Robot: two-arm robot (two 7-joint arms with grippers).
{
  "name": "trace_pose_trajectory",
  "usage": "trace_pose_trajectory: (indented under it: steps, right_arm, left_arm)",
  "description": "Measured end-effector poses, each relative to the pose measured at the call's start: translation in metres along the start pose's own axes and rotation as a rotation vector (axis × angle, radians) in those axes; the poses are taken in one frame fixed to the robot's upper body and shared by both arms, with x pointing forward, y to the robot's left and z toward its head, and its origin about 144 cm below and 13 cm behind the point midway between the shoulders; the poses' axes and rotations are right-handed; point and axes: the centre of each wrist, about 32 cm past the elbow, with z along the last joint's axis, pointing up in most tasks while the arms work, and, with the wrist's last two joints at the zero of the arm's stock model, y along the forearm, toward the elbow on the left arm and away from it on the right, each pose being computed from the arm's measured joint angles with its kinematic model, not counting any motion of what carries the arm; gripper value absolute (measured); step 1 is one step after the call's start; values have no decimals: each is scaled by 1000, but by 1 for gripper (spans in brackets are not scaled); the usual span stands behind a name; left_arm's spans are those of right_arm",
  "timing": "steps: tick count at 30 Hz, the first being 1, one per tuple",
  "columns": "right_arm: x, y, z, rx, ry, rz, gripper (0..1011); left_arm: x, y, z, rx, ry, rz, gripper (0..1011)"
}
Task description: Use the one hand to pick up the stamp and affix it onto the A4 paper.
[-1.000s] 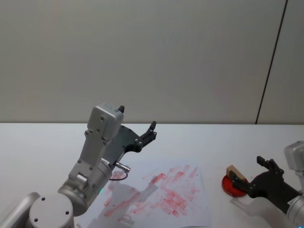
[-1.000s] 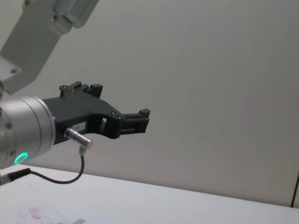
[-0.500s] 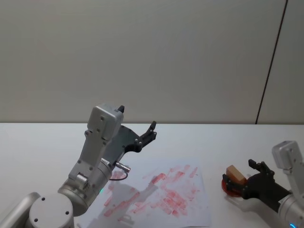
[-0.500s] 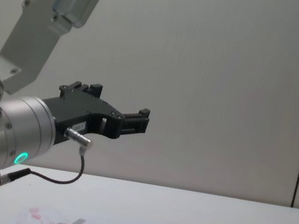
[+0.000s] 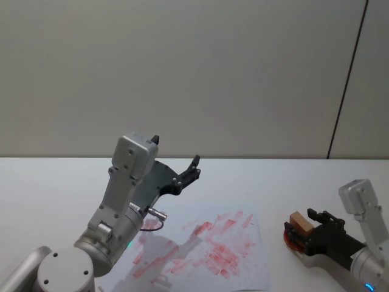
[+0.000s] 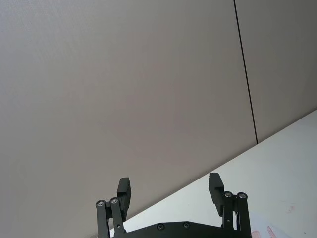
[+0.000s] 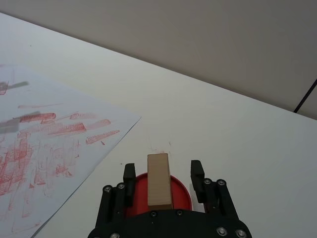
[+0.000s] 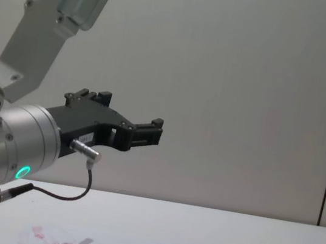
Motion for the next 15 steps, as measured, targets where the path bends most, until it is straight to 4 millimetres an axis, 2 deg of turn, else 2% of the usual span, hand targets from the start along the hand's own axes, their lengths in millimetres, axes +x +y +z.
trace_pose_trajectory:
  steps: [1, 2, 7, 8, 11, 15]
  right_arm:
    - [0, 1, 0, -2, 0, 2, 676]
    - [0, 1, 0, -2, 0, 2, 676]
    - [1, 3, -1, -8, 3, 7, 506]
    - [1, 3, -1, -9, 3, 9, 445]
    - [2, 4, 0, -10, 4, 11, 389]
    - [2, 5, 0, -7, 4, 14, 248]
  left_arm:
    - [0, 0, 0, 0, 0, 0, 1002]
    - [0, 0, 0, 0, 0, 0, 1002]
    - [0, 0, 0, 0, 0, 0, 1002]
    - [0, 0, 0, 0, 0, 0, 1002]
    - [0, 0, 0, 0, 0, 0, 1002]
    - [0, 0, 0, 0, 0, 0, 1003]
